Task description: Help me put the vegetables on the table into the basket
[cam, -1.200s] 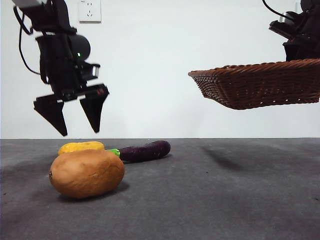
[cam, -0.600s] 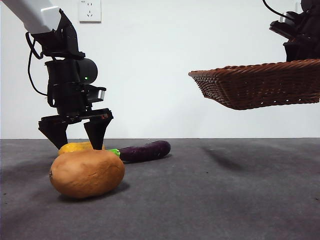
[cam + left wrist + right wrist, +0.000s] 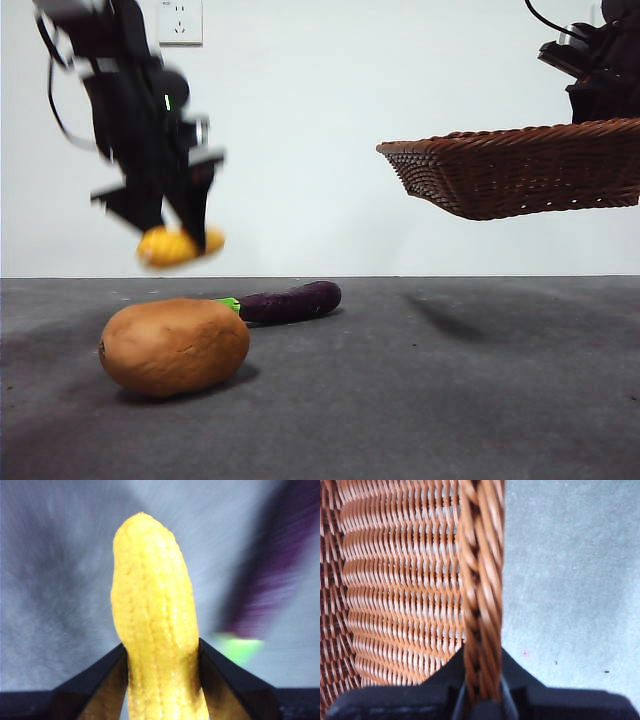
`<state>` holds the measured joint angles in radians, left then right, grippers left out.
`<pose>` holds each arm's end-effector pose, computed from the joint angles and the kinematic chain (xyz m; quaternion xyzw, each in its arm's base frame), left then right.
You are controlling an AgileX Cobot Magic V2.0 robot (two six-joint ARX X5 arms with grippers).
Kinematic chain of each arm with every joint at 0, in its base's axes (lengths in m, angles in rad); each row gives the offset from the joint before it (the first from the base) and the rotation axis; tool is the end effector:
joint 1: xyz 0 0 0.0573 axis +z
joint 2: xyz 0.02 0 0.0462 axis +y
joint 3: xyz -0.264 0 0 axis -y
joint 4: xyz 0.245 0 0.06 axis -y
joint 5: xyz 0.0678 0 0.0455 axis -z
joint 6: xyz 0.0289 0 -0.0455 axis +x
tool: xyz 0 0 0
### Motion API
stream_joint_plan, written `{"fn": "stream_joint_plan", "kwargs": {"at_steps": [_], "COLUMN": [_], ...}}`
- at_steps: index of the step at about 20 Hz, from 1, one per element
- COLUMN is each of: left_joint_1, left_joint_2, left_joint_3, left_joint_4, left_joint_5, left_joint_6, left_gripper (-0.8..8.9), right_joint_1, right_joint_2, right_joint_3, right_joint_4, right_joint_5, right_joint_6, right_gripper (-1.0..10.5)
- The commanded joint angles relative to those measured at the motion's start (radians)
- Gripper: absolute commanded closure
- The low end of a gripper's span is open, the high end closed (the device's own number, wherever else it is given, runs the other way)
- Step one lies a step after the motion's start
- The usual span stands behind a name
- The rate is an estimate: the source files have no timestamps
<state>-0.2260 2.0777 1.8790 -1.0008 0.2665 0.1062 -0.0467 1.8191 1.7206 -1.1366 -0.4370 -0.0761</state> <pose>0.4221 -0.1049 0.2556 0.0311 0.5528 -0.2309 0.8001 0.3657 -0.0048 0.3063 0.1082 0.5558 0.1794 0.8045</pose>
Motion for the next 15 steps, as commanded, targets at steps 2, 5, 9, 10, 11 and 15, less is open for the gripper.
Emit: {"fn": "stream_joint_plan", "kwargs": {"at_steps": [2,5,9,10,11,15], "left_joint_1": [-0.034,-0.142,-0.266,-0.279,-0.28,-0.28], "left_joint_2": [-0.163,-0.261,-0.241,-0.226,-0.211,-0.145], "left_joint_3": [0.01,0.01,0.01,0.01,0.01,0.009], "left_joint_4": [0.019,0.065,0.105,0.134,0.155,0.137], "left_joint_5": [0.233,0.274,0.262,0.254,0.253,0.246], "left_joint_6": [-0.083,-0.1,-0.14,-0.179,-0.218,-0.29], "left_gripper": [8.22,8.22,8.22,8.22,8.21,8.01], "right_joint_1": [0.029,0.093,0.202,0.229,0.254,0.331], "right_joint_2": [-0.003,-0.003,-0.003,-0.003,-0.003,-0.003], "right_joint_3": [-0.002,-0.003,-0.003,-0.003,-0.003,-0.003], "right_joint_4": [-0.013,-0.05,-0.04,-0.039,-0.037,-0.031], "right_joint_5": [0.003,0.081,0.09,0.09,0.09,0.09], "right_joint_6": [-0.002,0.051,0.081,0.085,0.093,0.103], "right_gripper": [9.6,9.6,9.6,9.6,9.6,9.6]}}
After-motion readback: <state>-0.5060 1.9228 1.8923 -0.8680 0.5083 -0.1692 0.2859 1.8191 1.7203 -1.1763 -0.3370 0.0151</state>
